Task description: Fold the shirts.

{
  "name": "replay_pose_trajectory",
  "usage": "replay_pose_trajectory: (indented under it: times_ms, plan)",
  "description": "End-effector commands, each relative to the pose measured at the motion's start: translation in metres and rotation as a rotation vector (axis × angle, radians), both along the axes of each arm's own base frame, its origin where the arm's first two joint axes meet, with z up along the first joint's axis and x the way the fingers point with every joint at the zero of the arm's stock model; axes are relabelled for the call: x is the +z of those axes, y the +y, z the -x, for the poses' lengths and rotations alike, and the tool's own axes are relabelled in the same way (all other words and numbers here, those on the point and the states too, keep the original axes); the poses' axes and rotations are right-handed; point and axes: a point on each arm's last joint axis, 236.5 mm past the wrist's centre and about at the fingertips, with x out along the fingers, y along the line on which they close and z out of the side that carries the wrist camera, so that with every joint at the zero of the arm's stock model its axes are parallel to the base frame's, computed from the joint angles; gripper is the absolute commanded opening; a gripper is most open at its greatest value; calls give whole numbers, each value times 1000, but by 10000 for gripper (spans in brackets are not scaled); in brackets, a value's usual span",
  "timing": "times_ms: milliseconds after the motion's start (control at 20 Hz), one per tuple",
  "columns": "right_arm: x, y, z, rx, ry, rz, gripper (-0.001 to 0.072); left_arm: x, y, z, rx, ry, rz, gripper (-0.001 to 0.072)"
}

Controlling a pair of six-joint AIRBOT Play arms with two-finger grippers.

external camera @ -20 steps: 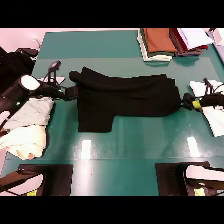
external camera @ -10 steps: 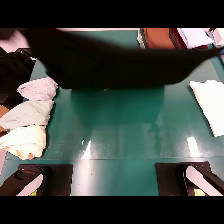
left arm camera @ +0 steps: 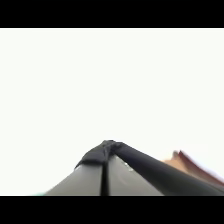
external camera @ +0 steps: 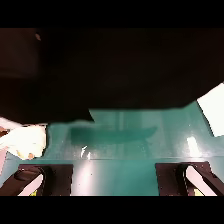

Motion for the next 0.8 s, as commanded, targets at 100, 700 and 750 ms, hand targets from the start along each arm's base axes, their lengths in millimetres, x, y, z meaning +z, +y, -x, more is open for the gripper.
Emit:
replay_pose_trajectory:
  times_ms: [100,700,750]
  plan:
    - [-100,-17,-51,48,370,-104,17,-153,-17,-120,5,462,-44,25]
    - [-452,-52,-182,-25,1075,-236,17,-540,-37,-299,32,1202,-15,24]
    - [-450,-53,-193,-23,1058,-239,17,-536,-35,-305,26,1201,28,24]
